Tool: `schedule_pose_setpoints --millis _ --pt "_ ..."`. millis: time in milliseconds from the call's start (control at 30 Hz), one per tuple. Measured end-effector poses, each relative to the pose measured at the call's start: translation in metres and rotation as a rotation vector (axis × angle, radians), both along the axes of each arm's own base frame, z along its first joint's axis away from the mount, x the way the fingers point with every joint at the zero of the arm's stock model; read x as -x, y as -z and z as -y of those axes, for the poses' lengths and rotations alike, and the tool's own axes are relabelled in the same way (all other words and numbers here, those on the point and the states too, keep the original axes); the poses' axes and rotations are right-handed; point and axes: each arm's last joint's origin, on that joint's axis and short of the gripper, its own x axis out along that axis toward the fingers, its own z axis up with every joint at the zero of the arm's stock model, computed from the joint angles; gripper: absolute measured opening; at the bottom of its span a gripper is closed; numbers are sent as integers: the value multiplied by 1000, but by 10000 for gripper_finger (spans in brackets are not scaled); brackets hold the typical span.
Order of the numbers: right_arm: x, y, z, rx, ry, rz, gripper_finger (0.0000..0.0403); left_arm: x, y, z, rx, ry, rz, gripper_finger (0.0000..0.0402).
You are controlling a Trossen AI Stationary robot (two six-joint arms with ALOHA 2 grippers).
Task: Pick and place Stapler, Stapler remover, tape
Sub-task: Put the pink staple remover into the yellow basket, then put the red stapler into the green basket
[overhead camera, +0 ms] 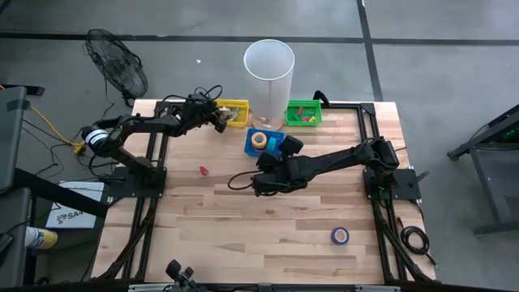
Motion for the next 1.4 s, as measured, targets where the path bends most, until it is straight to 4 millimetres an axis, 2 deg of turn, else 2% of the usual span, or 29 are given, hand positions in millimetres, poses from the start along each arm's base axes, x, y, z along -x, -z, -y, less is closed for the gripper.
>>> schedule_pose_setpoints --millis 167,333,533,800,933,1067,1233,1400 --pt "0 0 0 -1 2 6 246 0 1 1 15 26 7 189" --pt "0 1 0 -24 0 2 246 0 -3 4 32 104 12 229" --pt "2 1 -1 -27 15 -7 246 12 -17 21 90 238 -38 233" --pt "4 1 -4 -20 -2 -37 246 39 -26 65 320 558 -161 234" --pt "5 2 -9 -46 -49 -79 246 29 -31 79 256 627 -163 234" --pt "7 4 -18 -100 -96 -117 245 19 -24 96 245 635 -283 234" --pt "16 29 -28 -88 -133 -196 246 18 -21 114 207 645 -476 234" --pt "27 59 -33 -85 -144 -247 246 20 -30 126 211 660 -645 234"
